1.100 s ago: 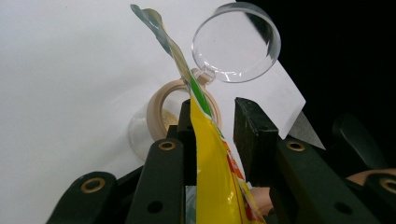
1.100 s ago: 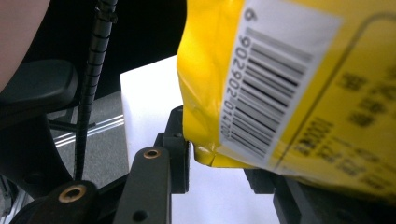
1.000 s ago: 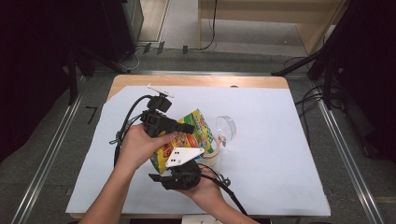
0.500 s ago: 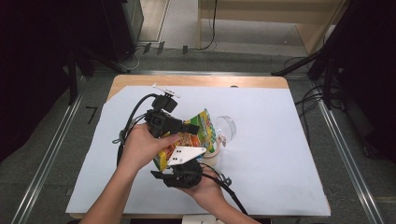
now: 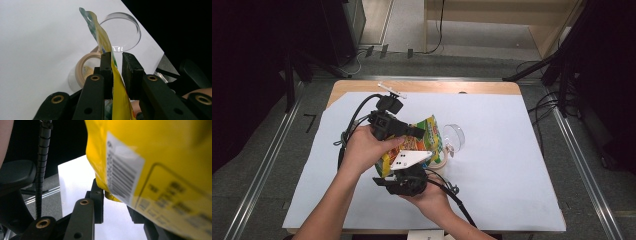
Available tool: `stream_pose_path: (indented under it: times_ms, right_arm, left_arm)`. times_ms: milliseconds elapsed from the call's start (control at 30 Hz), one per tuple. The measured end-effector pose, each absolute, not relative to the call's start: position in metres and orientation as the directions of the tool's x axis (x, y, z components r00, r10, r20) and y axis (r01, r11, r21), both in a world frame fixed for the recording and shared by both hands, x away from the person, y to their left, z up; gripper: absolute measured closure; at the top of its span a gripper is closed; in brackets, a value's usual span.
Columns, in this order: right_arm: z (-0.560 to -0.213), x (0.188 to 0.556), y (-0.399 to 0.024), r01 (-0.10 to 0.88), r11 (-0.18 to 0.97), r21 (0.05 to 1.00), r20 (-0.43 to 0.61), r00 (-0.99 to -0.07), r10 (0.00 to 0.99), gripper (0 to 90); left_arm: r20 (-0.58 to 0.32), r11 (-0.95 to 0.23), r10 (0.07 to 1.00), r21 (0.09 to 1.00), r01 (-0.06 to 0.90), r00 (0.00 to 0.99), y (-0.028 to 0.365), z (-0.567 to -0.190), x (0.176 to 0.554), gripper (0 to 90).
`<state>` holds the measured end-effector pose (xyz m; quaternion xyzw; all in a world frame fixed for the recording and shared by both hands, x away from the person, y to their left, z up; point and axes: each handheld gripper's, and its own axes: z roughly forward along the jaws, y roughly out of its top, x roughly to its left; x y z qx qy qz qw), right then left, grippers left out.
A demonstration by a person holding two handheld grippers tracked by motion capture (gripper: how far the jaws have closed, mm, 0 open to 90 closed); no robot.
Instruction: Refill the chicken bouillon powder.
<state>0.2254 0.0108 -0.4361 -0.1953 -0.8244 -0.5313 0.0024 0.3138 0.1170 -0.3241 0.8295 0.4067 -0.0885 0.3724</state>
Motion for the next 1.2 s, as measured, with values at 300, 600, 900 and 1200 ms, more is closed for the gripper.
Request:
stream_pose_path:
  times_ms: [300, 600, 900, 1200]
  right_arm:
    - [-0.439, 0.222, 0.009, 0.304, 0.365, 0.880, 0.189, -0.929, 0.319, 72.1]
    - [-0.444, 0.219, 0.005, 0.300, 0.363, 0.882, 0.185, -0.929, 0.319, 71.7]
    - [-0.436, 0.217, 0.006, 0.325, 0.354, 0.877, 0.210, -0.922, 0.325, 69.1]
    - [-0.428, 0.220, 0.004, 0.342, 0.357, 0.869, 0.229, -0.919, 0.322, 69.2]
  left_arm:
    - [-0.435, -0.396, 0.609, 0.559, 0.729, 0.664, 0.115, -0.325, 0.307, 79.6]
    - [-0.400, -0.424, 0.622, 0.551, 0.719, 0.674, 0.111, -0.324, 0.302, 82.8]
    - [-0.368, -0.418, 0.648, 0.560, 0.715, 0.667, 0.113, -0.321, 0.303, 83.2]
    - [-0.415, -0.404, 0.634, 0.541, 0.737, 0.652, 0.116, -0.322, 0.315, 81.4]
